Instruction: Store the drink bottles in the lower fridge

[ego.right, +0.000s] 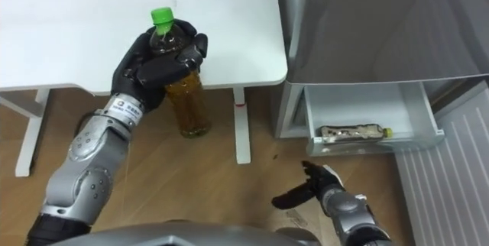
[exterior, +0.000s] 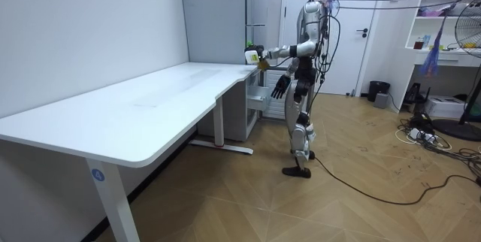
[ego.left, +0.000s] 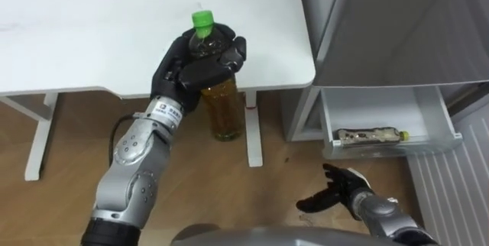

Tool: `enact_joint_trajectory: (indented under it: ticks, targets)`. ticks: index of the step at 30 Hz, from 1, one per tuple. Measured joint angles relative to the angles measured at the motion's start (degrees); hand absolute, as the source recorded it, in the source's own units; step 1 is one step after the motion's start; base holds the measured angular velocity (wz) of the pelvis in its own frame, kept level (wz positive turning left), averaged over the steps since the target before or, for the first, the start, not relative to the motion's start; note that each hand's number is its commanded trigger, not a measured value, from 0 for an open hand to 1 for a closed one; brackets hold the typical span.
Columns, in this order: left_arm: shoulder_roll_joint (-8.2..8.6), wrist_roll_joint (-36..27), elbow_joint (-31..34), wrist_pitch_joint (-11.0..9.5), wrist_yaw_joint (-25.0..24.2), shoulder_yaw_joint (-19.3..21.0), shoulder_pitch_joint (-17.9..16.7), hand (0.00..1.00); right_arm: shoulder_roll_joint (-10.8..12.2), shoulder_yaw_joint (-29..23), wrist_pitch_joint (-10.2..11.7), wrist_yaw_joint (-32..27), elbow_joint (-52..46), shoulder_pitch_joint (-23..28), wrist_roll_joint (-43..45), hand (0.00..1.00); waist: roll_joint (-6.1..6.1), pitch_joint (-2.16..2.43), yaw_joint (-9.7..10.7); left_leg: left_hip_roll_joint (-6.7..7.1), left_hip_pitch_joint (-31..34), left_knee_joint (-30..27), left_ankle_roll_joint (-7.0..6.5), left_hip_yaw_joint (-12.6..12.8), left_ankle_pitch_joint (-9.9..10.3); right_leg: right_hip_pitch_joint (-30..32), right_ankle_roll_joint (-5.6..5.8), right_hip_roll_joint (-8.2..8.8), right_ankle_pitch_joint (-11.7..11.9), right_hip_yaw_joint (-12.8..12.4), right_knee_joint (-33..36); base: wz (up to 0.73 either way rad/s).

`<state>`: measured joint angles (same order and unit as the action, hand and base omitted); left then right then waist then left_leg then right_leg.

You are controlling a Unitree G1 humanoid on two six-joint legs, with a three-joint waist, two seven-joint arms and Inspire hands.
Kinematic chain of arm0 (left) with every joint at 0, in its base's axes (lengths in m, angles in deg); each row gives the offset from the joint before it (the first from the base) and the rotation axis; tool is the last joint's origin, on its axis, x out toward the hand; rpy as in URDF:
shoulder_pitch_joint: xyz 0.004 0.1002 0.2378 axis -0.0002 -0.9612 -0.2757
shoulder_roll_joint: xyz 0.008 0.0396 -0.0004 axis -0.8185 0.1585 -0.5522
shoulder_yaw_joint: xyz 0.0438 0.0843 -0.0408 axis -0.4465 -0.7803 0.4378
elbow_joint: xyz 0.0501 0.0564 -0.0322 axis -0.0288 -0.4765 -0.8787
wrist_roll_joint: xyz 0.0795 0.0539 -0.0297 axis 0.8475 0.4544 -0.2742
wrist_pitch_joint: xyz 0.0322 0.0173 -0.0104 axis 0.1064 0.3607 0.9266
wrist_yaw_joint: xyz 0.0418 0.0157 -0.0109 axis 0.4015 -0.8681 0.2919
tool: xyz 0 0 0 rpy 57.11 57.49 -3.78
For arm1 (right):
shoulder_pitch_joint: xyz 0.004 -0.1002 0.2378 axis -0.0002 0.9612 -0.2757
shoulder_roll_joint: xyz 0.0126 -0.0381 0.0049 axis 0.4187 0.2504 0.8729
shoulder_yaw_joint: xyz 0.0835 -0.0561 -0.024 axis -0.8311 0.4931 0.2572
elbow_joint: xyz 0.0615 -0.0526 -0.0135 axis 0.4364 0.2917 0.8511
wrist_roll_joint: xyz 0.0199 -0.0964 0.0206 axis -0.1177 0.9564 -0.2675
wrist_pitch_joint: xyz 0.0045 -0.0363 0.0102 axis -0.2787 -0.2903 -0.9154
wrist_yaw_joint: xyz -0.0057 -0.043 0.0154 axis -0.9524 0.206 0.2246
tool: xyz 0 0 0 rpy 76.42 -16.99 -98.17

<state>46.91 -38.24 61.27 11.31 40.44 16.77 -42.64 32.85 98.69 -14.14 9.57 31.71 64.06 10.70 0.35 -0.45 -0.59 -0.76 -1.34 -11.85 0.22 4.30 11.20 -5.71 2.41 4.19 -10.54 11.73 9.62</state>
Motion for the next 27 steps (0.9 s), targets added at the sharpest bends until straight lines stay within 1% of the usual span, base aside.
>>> enact_joint_trajectory:
  ticks: [5, 7, 10, 13, 17, 18, 21, 24, 27]
  targets:
    - [-0.36, 0.01, -0.05, 0.0, -0.12, 0.28, 0.0, 1.0, 0.01, 0.62, -0.07, 2.48, -3.39, 0.14, -0.71, 0.0, 0.51, 0.04, -0.06, 0.05, -0.32, 0.07, -0.01, -0.33, 0.0, -0.05, 0.0, 0.02, 0.0, 0.08, 0.03, 0.03]
    - [-0.34, -0.09, -0.48, 0.0, -0.75, 0.15, 0.0, 1.0, 0.02, 0.63, -0.05, 3.64, -5.83, 0.09, -0.76, 0.0, 0.64, 0.0, 0.18, 0.12, -0.55, 0.08, -0.01, -1.04, 0.0, -0.55, 0.0, 0.05, 0.0, 0.91, 0.03, 0.14]
    - [-0.09, -0.03, -1.64, 0.0, -1.49, -0.17, 0.0, 1.0, 0.44, 0.61, 0.08, 4.98, -7.5, 0.12, -0.8, 0.0, 1.18, -0.34, 0.11, 0.13, -1.0, 0.09, -0.01, -1.43, 0.0, -1.15, 0.06, 0.01, -0.04, 0.68, -0.03, 0.09]
    - [-0.02, 0.01, -2.76, 0.01, -1.49, -0.12, -0.03, 1.0, 0.84, 0.62, -0.14, 6.98, -11.39, 0.58, -0.74, 0.0, 1.51, -0.51, 0.06, 0.16, -0.45, -0.18, -0.01, -1.48, 0.0, -0.75, 0.1, 0.01, -0.06, 0.59, 0.05, 0.0]
    - [-0.15, 0.08, -2.94, 0.01, -1.58, -0.08, -0.21, 1.0, 0.88, 0.56, -0.15, 8.85, -15.12, 0.71, -0.76, 0.0, 1.69, -0.5, 0.1, 0.21, 0.09, -0.84, -0.01, -1.5, 0.0, -0.55, 0.1, 0.07, -0.06, 0.66, 0.07, 0.0]
    - [-0.38, 0.07, -3.05, 0.01, -1.69, -0.09, -0.21, 1.0, 0.85, 0.66, -0.31, 9.1, -16.48, 0.88, -1.11, 0.0, 1.69, -0.5, 0.08, 0.21, 0.1, -0.88, -0.01, -1.5, 0.01, -0.62, 0.1, 0.07, -0.06, 0.66, 0.06, 0.0]
    - [-0.39, 0.03, -4.06, 0.0, -2.2, -0.2, -0.21, 1.0, 0.85, 1.29, -0.34, 10.24, -20.54, 1.57, -2.64, 0.0, 1.65, -0.49, 0.09, 0.19, -0.07, -0.89, 0.0, -1.6, 0.01, -0.89, 0.1, 0.03, -0.06, 0.73, 0.04, 0.0]
    - [0.08, 0.04, -4.62, 0.01, -2.3, -0.36, -0.48, 1.0, 0.83, 2.71, -0.35, 11.72, -23.28, 2.57, -4.22, 0.0, 1.67, -0.48, -0.17, 0.19, -0.16, -0.93, 0.01, -1.7, 0.02, -1.0, 0.09, 0.05, -0.06, 1.02, 0.13, 0.01]
    - [0.17, 0.04, -4.62, 0.0, -2.38, -0.36, -0.52, 1.0, 0.99, 3.76, -0.4, 14.22, -24.04, 3.06, -5.73, 0.0, 1.62, -0.44, -0.56, 0.2, 0.17, -0.95, 0.01, -1.75, 0.02, -0.75, 0.09, 0.06, -0.06, 1.09, 0.17, 0.0]
